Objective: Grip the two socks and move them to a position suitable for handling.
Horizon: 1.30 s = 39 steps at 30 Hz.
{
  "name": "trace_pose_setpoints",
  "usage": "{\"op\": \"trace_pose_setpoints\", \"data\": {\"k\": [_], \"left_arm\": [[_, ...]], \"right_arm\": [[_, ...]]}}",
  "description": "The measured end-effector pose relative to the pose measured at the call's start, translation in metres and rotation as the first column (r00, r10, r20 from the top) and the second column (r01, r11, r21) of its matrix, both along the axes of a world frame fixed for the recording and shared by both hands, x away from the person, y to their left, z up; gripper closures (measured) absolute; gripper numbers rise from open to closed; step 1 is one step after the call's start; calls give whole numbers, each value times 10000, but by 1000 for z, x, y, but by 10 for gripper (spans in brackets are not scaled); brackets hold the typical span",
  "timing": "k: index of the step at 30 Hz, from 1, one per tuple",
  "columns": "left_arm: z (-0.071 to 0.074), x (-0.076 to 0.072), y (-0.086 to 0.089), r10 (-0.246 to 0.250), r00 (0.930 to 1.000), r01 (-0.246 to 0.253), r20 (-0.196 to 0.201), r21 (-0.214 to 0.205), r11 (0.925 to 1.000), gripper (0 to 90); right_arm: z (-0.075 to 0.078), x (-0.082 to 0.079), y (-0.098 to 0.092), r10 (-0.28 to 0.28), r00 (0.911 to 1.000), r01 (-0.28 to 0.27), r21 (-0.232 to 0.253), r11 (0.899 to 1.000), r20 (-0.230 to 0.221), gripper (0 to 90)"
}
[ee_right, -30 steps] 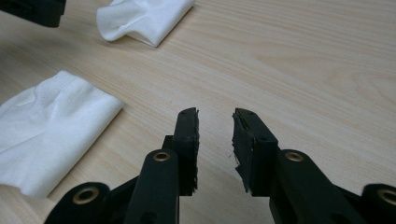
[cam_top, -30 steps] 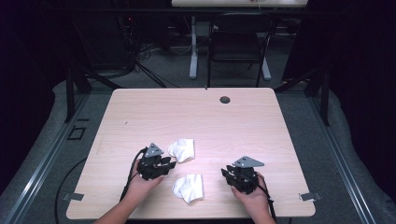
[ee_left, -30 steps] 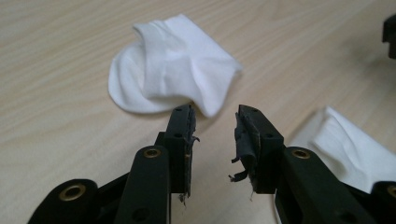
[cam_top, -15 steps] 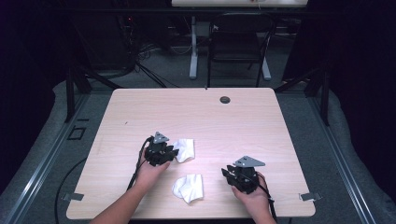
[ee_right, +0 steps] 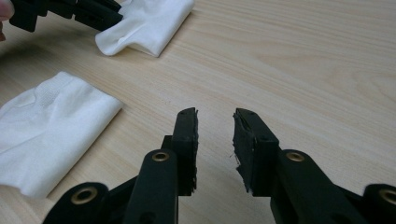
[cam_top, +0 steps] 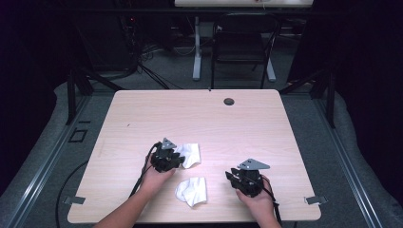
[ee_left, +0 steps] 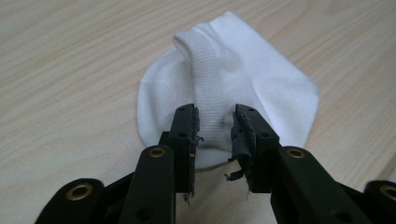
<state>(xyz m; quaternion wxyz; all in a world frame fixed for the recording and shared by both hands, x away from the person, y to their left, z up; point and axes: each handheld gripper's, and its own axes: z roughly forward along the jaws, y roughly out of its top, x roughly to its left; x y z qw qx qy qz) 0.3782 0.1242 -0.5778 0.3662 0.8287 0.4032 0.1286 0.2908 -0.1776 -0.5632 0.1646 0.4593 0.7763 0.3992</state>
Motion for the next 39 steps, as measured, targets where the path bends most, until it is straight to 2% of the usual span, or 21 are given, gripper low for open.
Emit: {"op": "trace_pose_setpoints", "data": {"k": [6,10,13,17,18,22,28,31,35,37,39], "left_arm": [[0,-10,-5,72,9999,-73,-99,-131,9999,695],[-1,-13,-7,-71,9997,63,-217,-369,9993,694],[-1,-16,-10,-216,9996,210,-195,-332,9992,688],[1,-20,-12,-351,9990,334,-287,-578,9978,617],[3,-21,-11,-399,9990,386,-196,-621,9973,598],[17,-31,-4,-538,9985,544,101,-846,9949,555],[28,-54,11,-854,9957,877,350,-694,9937,554],[31,-64,22,-675,9974,700,269,-1038,9921,555],[31,-75,36,-422,9991,410,-46,-1579,9866,549],[29,-77,41,-318,9995,315,6,-1604,9865,554],[27,-79,45,-36,9999,54,109,-1657,9862,555]], "right_arm": [[0,0,1,43,10000,-43,-91,9999,-25,701],[-1,0,1,34,10000,-33,-77,10000,10,701],[0,0,2,54,10000,-54,-45,10000,17,700],[0,-1,2,55,10000,-55,-33,10000,-3,698],[0,-1,2,61,10000,-61,-20,10000,-19,698],[1,-3,5,189,9998,-189,80,9998,5,696],[5,-8,12,468,9989,-466,193,9987,-76,686],[7,-11,18,605,9982,-604,243,9979,-42,677],[12,-16,26,877,9961,-878,139,9960,90,666],[14,-19,30,1000,9948,-1003,163,9948,191,665],[15,-21,34,1097,9938,-1096,-100,9939,171,665]]}}
